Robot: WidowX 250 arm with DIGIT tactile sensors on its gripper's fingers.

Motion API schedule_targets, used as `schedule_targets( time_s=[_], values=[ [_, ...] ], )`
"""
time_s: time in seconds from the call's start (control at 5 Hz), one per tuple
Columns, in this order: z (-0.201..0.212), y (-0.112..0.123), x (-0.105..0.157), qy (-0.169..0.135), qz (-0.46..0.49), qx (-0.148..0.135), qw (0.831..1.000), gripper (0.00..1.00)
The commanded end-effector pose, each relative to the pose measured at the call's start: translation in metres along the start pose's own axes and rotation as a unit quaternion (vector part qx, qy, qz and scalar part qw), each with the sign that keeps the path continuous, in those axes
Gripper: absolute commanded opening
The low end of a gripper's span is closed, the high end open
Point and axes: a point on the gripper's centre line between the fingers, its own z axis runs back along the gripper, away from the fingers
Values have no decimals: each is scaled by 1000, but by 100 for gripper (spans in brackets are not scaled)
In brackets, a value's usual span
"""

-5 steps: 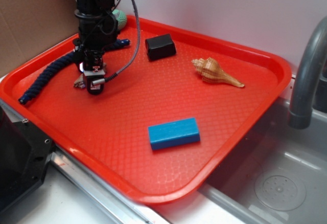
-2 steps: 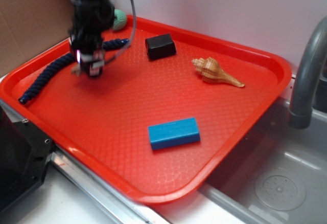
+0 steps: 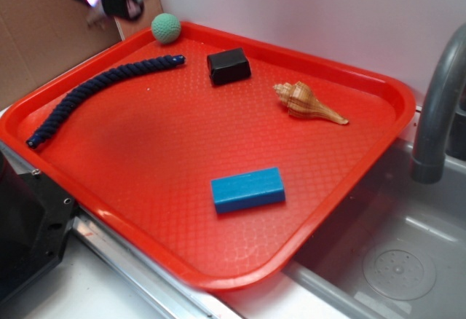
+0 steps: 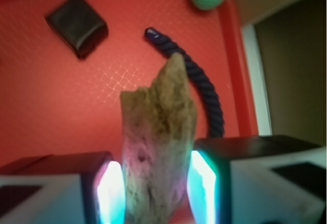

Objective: Grab the wood chip.

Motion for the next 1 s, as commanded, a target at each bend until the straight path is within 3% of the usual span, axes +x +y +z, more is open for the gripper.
schedule_targets(
  time_s=[0.0, 0.4, 0.8],
  values=[
    [94, 15, -16, -30, 58, -63, 996, 0],
    [90, 8, -10, -39, 32, -49, 998, 0],
    [88, 7, -6, -41, 32, -53, 997, 0]
  ],
)
